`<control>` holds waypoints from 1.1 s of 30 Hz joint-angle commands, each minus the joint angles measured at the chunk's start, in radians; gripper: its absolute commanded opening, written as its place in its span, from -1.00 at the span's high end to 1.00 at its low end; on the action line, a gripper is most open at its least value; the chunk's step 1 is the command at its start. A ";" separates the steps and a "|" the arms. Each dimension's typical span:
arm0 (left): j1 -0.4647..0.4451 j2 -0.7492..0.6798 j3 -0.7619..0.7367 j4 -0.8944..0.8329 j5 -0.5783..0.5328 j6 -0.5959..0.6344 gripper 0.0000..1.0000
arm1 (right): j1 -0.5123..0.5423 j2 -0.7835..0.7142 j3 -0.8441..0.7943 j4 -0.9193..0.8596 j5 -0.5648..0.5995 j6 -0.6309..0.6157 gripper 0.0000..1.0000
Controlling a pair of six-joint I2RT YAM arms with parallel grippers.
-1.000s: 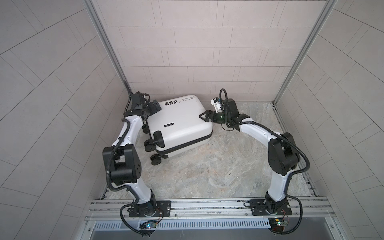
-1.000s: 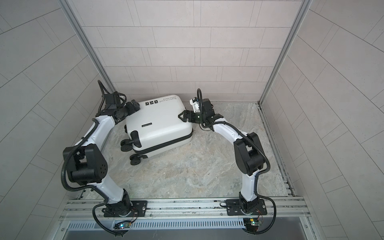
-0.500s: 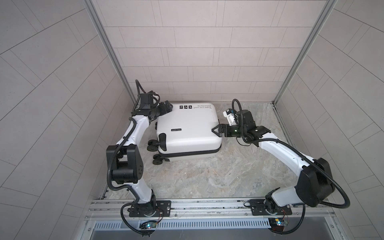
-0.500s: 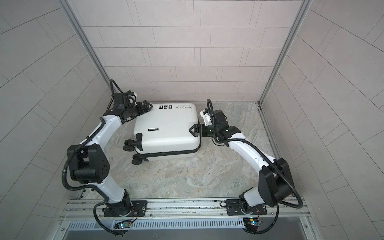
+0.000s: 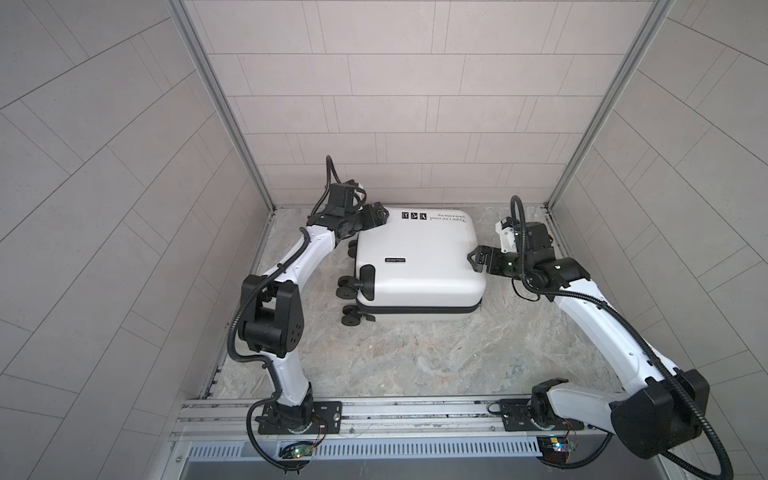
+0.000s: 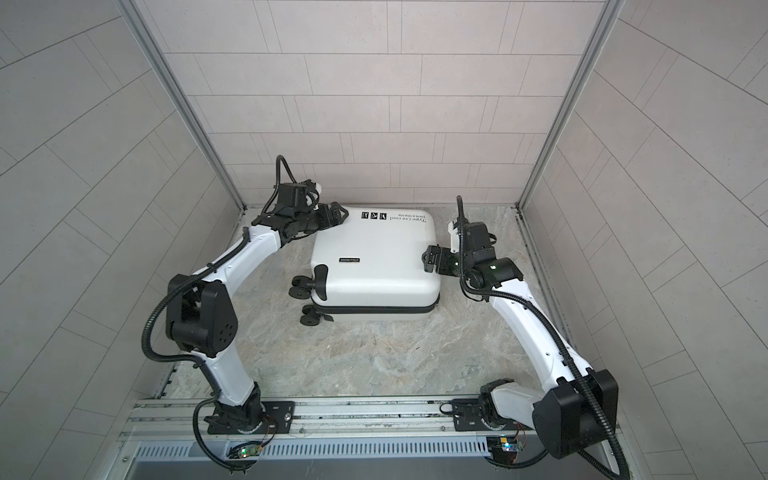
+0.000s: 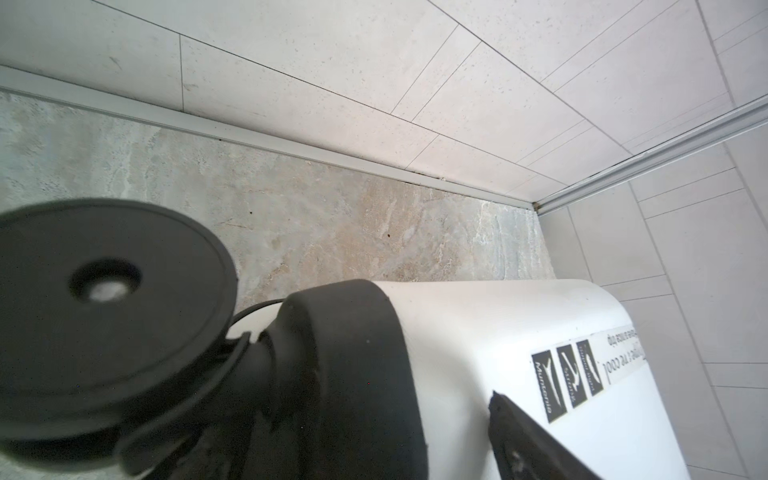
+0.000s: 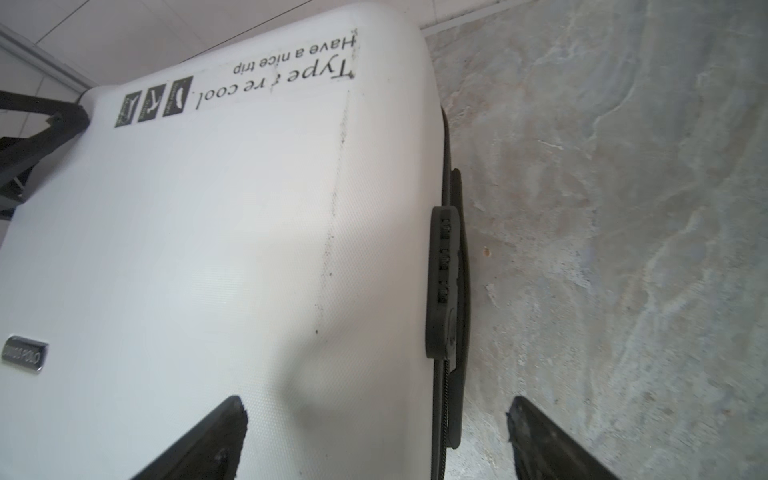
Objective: Pack the luggage
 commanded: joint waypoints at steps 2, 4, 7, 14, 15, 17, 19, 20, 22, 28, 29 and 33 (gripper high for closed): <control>-0.038 -0.067 0.046 -0.051 -0.190 0.028 -0.88 | -0.034 -0.074 -0.005 -0.086 0.123 0.075 -0.99; -0.043 -0.112 0.045 -0.075 -0.240 0.026 -0.87 | -0.052 -0.102 -0.032 -0.061 0.126 0.065 -1.00; -0.057 -0.197 0.031 -0.121 -0.297 0.042 -0.87 | -0.068 -0.146 -0.085 0.011 0.157 0.078 -0.99; -0.166 -0.430 -0.066 -0.272 -0.395 0.110 -0.87 | -0.100 -0.120 -0.070 0.081 0.088 0.059 -0.99; -0.190 -0.471 -0.092 -0.290 -0.412 0.113 -0.87 | -0.105 -0.106 -0.064 0.095 0.064 0.061 -0.99; -0.233 -0.549 -0.139 -0.325 -0.441 0.110 -0.87 | -0.112 -0.081 -0.047 0.125 0.023 0.065 -1.00; -0.285 -0.621 -0.174 -0.370 -0.477 0.097 -0.86 | -0.116 -0.057 -0.030 0.156 -0.001 0.071 -0.99; -0.318 -0.656 -0.180 -0.408 -0.499 0.082 -0.85 | -0.120 -0.040 -0.020 0.173 -0.009 0.076 -1.00; -0.384 -0.707 -0.193 -0.475 -0.530 0.042 -0.84 | -0.126 -0.003 0.006 0.204 -0.025 0.086 -1.00; -0.627 -0.825 -0.341 -0.539 -0.622 -0.149 -0.76 | -0.141 0.152 0.133 0.261 -0.072 0.129 -1.00; -0.665 -0.834 -0.371 -0.539 -0.625 -0.175 -0.76 | -0.141 0.183 0.160 0.266 -0.079 0.134 -1.00; -0.772 -0.858 -0.461 -0.546 -0.604 -0.280 -0.76 | -0.142 0.300 0.262 0.262 -0.115 0.138 -0.99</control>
